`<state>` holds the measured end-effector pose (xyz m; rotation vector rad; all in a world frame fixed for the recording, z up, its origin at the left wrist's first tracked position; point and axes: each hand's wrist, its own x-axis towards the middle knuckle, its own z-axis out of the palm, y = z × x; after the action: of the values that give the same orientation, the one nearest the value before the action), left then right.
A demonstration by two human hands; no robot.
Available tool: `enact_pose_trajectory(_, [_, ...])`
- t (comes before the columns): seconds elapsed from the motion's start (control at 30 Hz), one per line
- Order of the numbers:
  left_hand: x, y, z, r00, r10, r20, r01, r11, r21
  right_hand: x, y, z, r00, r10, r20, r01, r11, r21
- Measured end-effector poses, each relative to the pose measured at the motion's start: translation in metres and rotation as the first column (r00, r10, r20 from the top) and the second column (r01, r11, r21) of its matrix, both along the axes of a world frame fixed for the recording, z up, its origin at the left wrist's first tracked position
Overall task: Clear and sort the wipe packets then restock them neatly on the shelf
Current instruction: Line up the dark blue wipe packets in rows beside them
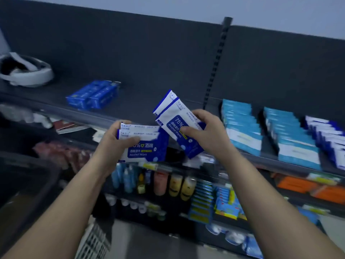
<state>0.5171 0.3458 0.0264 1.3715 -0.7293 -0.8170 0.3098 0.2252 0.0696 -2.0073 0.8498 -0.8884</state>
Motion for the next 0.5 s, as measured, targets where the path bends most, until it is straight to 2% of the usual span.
enact_pose_trajectory(0.23, [-0.144, -0.08, 0.011, 0.969, -0.169, 0.181, 0.175, 0.984, -0.016, -0.16, -0.045, 0.008, 0.982, -0.184, -0.041, 0.184, 0.983, -0.001])
enact_pose_trajectory(0.5, [-0.29, -0.167, 0.016, 0.936, -0.31, 0.166, 0.31, 0.95, 0.024, -0.313, -0.082, 0.011, 0.94, -0.336, -0.06, 0.337, 0.942, 0.004])
